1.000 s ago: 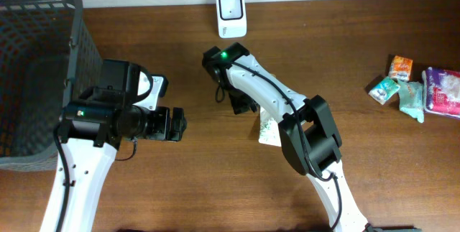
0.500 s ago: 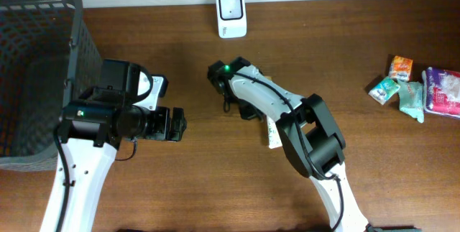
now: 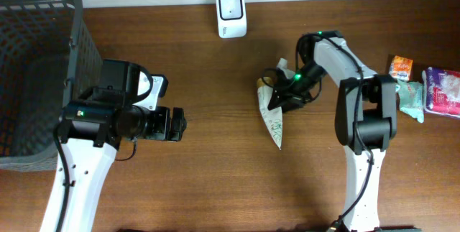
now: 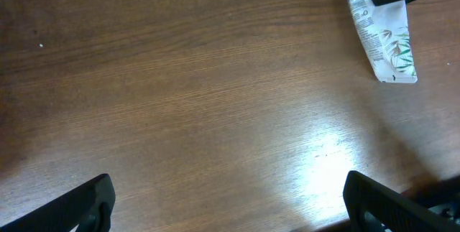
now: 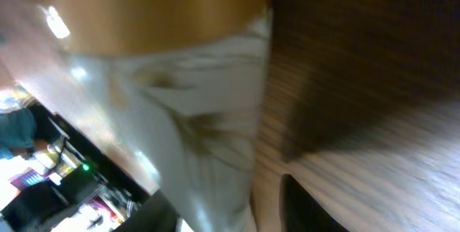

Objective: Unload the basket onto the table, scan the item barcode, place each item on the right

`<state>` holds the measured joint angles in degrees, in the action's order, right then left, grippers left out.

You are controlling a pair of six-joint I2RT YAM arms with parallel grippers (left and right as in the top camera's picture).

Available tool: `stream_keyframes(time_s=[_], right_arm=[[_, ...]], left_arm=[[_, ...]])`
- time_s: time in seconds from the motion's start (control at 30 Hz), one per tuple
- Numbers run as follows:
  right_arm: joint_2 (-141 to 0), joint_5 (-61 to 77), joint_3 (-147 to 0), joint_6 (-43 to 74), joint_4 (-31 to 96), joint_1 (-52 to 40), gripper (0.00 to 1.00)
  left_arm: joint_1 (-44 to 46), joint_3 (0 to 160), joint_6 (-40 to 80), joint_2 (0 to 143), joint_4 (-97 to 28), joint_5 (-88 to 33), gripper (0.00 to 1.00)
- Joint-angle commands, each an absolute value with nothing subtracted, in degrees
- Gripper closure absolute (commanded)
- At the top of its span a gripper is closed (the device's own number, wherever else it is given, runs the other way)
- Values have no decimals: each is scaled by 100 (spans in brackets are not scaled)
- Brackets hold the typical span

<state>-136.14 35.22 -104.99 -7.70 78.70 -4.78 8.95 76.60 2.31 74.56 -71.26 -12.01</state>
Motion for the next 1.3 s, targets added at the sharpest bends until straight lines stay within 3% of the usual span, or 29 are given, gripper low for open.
stream_keyframes(time_s=[0.0,0.17,0.23,0.37,0.4,0.43,0.47,0.73,0.8,0.87,0.9,0.93,1.07,1.13,1.27], right_arm=[[-13537,3229,-10626,-819,8300,-252,40],[-13533,3210,-11618,-875,9028,-303,36],[-13524,2499,-12534,-541,9605,-408,34],[-13441,1240,-12892,3,9651,-1463,31],[-13441,1000,-12890,95,9513,-1905,27],[-13441,843,-12890,95,9402,-2163,9],[-13441,690,-12888,95,9317,-2344,1],[-13450,692,-12879,71,9413,-2969,0],[-13452,679,-12879,75,9126,-3295,46],[-13463,681,-12860,405,8807,-3415,51],[-13502,681,-12811,617,8735,-3417,63],[-13548,679,-12724,626,8707,-3417,69],[-13552,141,-11793,821,8364,-3400,70],[-13552,-622,-11644,1070,8368,-3400,86],[-13552,-1253,-11644,1275,8368,-3208,87]], left_arm=[[910,7669,99,7428,-7118,-1219,1],[910,7669,99,7428,-7118,-1219,1],[910,7669,99,7428,-7118,-1219,1],[910,7669,99,7428,-7118,-1219,1],[910,7669,99,7428,-7118,-1219,1],[910,7669,99,7428,-7118,-1219,1],[910,7669,99,7428,-7118,-1219,1],[910,7669,99,7428,-7118,-1219,1],[910,7669,99,7428,-7118,-1219,1],[910,7669,99,7428,-7118,-1219,1],[910,7669,99,7428,-7118,-1219,1],[910,7669,99,7428,-7118,-1219,1],[910,7669,99,7428,-7118,-1219,1],[910,7669,99,7428,-7118,-1219,1],[910,7669,99,7428,-7118,-1219,1]])
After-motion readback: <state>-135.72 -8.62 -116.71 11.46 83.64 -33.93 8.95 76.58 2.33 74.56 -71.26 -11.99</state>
